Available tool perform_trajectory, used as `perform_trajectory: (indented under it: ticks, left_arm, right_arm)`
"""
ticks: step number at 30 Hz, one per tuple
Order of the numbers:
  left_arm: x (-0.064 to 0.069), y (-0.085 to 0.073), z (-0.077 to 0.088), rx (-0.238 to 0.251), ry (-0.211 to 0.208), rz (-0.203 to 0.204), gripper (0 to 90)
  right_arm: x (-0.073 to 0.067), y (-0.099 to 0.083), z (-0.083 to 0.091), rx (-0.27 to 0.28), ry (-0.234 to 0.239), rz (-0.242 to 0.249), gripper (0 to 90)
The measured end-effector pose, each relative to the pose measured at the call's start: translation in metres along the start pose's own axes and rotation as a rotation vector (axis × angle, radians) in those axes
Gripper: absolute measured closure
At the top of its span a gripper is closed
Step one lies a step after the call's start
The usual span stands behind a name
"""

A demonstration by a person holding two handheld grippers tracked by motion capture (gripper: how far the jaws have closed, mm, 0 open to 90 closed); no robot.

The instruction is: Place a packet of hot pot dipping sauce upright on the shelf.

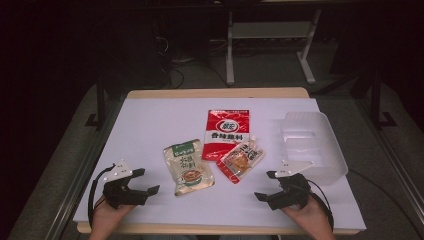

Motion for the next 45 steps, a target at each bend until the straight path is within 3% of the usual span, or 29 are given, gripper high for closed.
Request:
perform_trajectory:
  ticks: [9, 19, 24, 29, 34, 45]
  left_arm:
    - [0.001, -0.002, 0.000, -0.005, -0.005, -0.003, 15.3]
    - [0.002, -0.003, 0.003, -0.003, 0.002, -0.010, 15.3]
    - [0.001, -0.003, 0.003, -0.005, 0.004, -0.007, 15.3]
    - [0.000, -0.003, 0.004, -0.004, 0.005, -0.018, 15.3]
    - [0.001, -0.003, 0.003, 0.005, 0.003, -0.006, 15.3]
    - [0.001, -0.003, 0.003, 0.005, 0.006, -0.006, 15.3]
  right_arm:
    - [-0.003, 0.010, 0.000, 0.005, 0.013, 0.008, 16.3]
    - [-0.003, 0.053, -0.002, 0.033, 0.004, 0.030, 16.2]
    - [0.007, 0.077, -0.009, 0.020, 0.009, 0.016, 16.3]
    - [0.018, 0.096, -0.015, 0.000, -0.010, -0.007, 16.4]
    - [0.028, 0.115, -0.025, -0.025, -0.033, -0.001, 16.6]
    - [0.053, 0.130, -0.056, -0.109, -0.070, -0.068, 19.1]
Point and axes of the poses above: each handheld gripper's, and its own axes: z roughly backward along the jaws, y roughly out of its top, x roughly to its right, the point moved 2 cm from there along -z, roughly forward along the jaws, and after that the axes turned 11 degrees about -y, right-handed, at the moved point
